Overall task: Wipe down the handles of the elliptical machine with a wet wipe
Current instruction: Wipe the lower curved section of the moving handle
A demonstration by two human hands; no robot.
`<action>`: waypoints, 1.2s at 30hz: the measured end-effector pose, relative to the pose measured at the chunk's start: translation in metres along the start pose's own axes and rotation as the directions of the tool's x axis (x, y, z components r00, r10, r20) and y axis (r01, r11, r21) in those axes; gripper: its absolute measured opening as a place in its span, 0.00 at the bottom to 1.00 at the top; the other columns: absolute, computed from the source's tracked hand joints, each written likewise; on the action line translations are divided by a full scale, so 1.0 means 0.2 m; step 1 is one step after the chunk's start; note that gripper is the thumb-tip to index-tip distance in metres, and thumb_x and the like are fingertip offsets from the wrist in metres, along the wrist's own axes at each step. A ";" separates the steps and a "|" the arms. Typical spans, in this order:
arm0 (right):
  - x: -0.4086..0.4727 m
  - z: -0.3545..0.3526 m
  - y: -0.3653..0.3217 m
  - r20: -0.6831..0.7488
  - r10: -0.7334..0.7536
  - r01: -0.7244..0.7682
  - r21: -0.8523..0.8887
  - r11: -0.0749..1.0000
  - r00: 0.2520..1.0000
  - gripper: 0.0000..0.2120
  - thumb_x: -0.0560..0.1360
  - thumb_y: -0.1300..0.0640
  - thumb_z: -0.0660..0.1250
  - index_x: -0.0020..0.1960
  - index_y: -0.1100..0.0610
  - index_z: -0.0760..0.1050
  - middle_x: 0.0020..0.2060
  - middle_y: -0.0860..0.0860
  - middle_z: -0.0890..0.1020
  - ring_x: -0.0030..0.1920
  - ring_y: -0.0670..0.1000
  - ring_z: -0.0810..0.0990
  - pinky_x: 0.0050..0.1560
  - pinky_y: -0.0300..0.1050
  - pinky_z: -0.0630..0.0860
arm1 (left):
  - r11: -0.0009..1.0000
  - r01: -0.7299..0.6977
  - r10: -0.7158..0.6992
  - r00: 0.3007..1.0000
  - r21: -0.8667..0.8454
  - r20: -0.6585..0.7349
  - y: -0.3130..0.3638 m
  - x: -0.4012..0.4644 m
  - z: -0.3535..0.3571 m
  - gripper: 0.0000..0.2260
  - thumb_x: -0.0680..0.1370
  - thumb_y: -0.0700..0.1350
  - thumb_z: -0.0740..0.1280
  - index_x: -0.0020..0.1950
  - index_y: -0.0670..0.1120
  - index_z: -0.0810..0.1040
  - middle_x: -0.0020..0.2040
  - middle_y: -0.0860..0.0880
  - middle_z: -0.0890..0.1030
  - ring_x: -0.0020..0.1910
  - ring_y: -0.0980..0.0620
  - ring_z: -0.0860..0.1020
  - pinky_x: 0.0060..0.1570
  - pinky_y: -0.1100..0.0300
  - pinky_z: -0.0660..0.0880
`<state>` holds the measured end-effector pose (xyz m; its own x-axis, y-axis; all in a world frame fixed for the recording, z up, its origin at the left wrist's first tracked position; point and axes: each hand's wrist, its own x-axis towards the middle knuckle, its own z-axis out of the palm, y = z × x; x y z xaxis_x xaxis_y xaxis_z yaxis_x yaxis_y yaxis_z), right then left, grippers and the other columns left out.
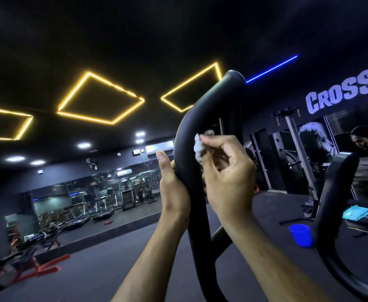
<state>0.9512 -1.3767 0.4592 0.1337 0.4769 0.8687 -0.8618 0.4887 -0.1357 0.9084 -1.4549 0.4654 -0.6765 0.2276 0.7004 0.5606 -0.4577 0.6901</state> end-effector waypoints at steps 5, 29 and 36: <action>0.05 -0.12 -0.01 0.163 -0.018 0.019 -0.009 1.000 0.986 0.07 0.76 0.66 0.73 0.54 0.60 0.83 0.49 0.51 0.85 0.46 0.49 0.86 0.42 0.48 0.84 | 0.999 0.017 -0.016 1.000 -0.030 0.014 0.00 0.02 0.00 0.41 0.80 0.74 0.48 0.51 0.37 0.80 0.39 0.37 0.78 0.35 0.43 0.75 0.32 0.56 0.73; 0.05 -0.13 -0.12 0.418 -0.238 0.389 -0.324 0.863 0.877 0.12 0.74 0.71 0.72 0.55 0.60 0.84 0.47 0.52 0.82 0.51 0.44 0.81 0.56 0.35 0.77 | 0.999 0.049 -0.049 0.998 0.001 0.034 0.02 -0.01 -0.06 0.32 0.86 0.62 0.49 0.48 0.44 0.87 0.41 0.38 0.85 0.40 0.44 0.83 0.42 0.53 0.80; 0.26 -0.11 -0.19 0.258 -0.241 0.328 -0.380 0.865 0.936 0.08 0.77 0.63 0.73 0.55 0.58 0.84 0.50 0.52 0.83 0.53 0.47 0.83 0.55 0.45 0.81 | 0.964 0.248 -0.227 0.955 -0.094 0.193 -0.24 -0.14 -0.17 0.42 0.76 0.72 0.48 0.47 0.35 0.82 0.32 0.35 0.77 0.28 0.43 0.75 0.32 0.56 0.73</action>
<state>1.0017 -1.3538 0.4993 0.2067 0.1401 0.9683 -0.5158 0.8566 -0.0138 0.8842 -1.4687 0.4062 -0.6810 0.4865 0.5474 0.3278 -0.4659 0.8219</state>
